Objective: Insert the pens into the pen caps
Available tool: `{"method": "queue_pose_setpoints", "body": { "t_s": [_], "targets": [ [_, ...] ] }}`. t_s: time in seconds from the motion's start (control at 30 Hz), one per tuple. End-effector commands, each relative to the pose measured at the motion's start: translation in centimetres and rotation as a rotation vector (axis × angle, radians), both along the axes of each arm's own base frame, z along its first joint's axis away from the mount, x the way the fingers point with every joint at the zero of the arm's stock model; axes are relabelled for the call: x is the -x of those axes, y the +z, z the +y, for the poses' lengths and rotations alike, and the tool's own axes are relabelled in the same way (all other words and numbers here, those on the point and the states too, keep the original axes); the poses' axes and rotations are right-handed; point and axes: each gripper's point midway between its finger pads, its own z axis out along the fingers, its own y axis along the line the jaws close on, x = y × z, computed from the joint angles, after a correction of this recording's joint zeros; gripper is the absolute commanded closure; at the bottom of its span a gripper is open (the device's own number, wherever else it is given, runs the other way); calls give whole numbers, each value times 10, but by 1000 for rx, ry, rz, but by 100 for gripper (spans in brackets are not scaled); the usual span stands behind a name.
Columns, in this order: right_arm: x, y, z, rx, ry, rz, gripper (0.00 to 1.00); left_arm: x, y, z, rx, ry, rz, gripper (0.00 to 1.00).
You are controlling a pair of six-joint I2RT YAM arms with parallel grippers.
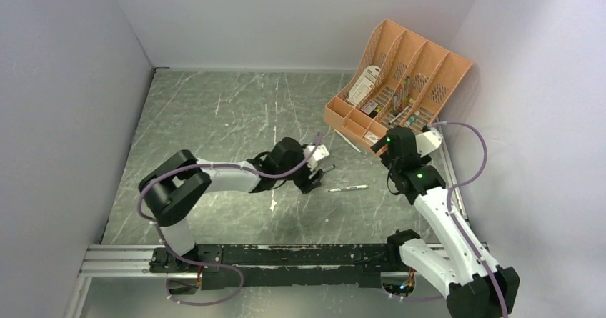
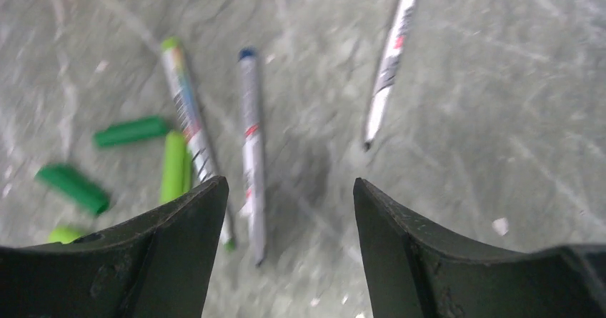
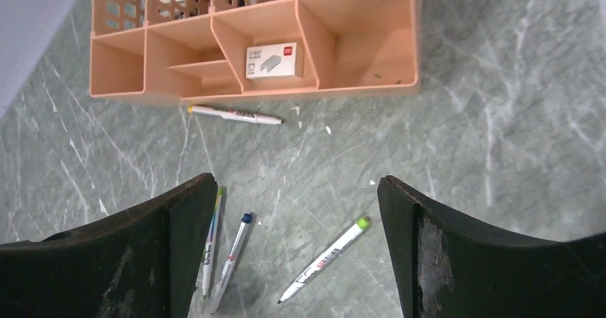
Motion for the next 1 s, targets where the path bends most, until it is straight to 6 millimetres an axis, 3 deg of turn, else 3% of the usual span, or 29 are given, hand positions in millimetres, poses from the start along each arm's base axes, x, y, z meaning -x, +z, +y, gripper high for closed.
{"method": "queue_pose_setpoints", "body": {
  "t_s": [0.0, 0.13, 0.27, 0.6, 0.87, 0.97],
  "targets": [
    [16, 10, -20, 75, -29, 21, 16, 6, 18, -44, 34, -117, -26, 25],
    [20, 15, -18, 62, -10, 17, 16, 2, -6, -53, -44, -99, 1, 26],
    [21, 18, -19, 75, -2, 9, 16, -9, -15, -55, -70, -52, -5, 29],
    [22, 11, -16, 63, 17, 24, 15, 30, 10, -95, 57, -263, 18, 28],
    [25, 24, -20, 69, -1, -8, 16, 53, -27, -110, 7, -339, 63, 29],
    [26, 27, -20, 63, -1, -20, 16, 56, -48, -109, -46, -342, 90, 41]
  ]
}}
